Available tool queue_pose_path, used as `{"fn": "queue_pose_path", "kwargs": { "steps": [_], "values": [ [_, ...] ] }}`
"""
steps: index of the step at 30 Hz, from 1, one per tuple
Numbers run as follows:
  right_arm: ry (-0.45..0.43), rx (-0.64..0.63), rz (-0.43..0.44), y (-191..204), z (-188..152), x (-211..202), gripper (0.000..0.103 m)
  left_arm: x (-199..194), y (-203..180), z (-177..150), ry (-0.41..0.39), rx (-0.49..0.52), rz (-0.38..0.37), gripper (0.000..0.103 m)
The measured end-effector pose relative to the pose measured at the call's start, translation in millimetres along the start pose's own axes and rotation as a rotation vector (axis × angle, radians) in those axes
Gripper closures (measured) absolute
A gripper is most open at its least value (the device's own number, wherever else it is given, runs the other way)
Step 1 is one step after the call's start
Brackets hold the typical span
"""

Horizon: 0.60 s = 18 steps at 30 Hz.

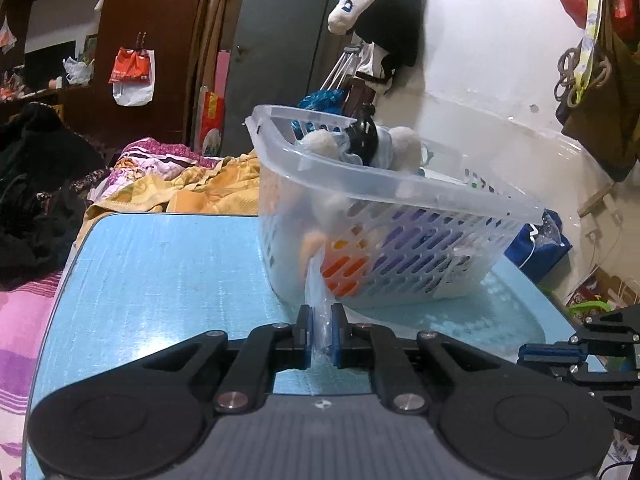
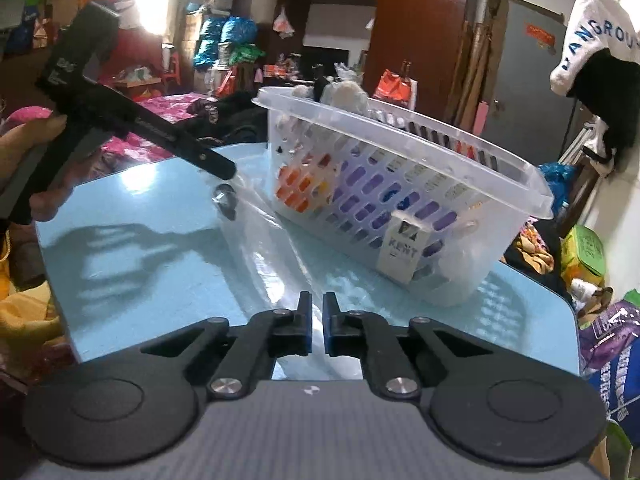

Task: Organize objects
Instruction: 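Lift the plastic bag over the basket and open both grippers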

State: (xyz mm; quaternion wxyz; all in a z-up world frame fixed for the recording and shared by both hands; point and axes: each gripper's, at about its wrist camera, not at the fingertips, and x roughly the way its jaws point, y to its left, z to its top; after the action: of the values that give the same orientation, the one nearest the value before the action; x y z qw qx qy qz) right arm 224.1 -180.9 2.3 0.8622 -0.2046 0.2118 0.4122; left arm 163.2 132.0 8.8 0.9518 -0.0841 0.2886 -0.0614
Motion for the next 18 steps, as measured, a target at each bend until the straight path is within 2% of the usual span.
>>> {"fn": "queue_pose_path", "kwargs": {
  "steps": [2, 4, 6, 8, 9, 12, 14, 16, 18],
  "values": [
    [0.001, -0.001, -0.011, -1.0, -2.2, 0.9, 0.095, 2.2, 0.6, -0.9, 0.009, 0.004, 0.002, 0.092],
    [0.022, -0.001, -0.022, -3.8, -4.9, 4.2, 0.084, 4.3, 2.5, -2.8, 0.015, -0.004, 0.001, 0.092],
    [0.033, 0.012, -0.008, -8.5, -8.2, 6.7, 0.046, 4.9, 5.1, -3.6, 0.015, -0.011, -0.003, 0.092],
    [0.025, 0.019, 0.004, -13.2, -11.6, 8.4, 0.029, 4.1, 5.0, -3.0, 0.013, -0.011, -0.004, 0.091],
    [0.026, 0.025, 0.004, -15.6, -12.8, 9.6, 0.026, 4.1, 5.4, -2.8, 0.012, -0.009, -0.004, 0.091],
    [0.085, 0.018, 0.054, -20.8, -16.7, 23.2, 0.025, 5.5, 4.5, -0.8, 0.015, -0.006, -0.004, 0.091],
    [0.079, 0.051, 0.102, -29.4, -17.5, 27.5, 0.026, 7.6, 4.1, 1.0, 0.018, -0.005, -0.004, 0.091],
    [0.083, 0.08, 0.144, -34.5, -16.4, 30.5, 0.041, 10.7, 4.9, 1.5, 0.025, -0.007, -0.009, 0.091],
    [0.081, 0.06, 0.153, -31.2, -12.7, 31.2, 0.071, 12.4, 6.6, 1.2, 0.027, -0.012, -0.01, 0.091]
  ]
}}
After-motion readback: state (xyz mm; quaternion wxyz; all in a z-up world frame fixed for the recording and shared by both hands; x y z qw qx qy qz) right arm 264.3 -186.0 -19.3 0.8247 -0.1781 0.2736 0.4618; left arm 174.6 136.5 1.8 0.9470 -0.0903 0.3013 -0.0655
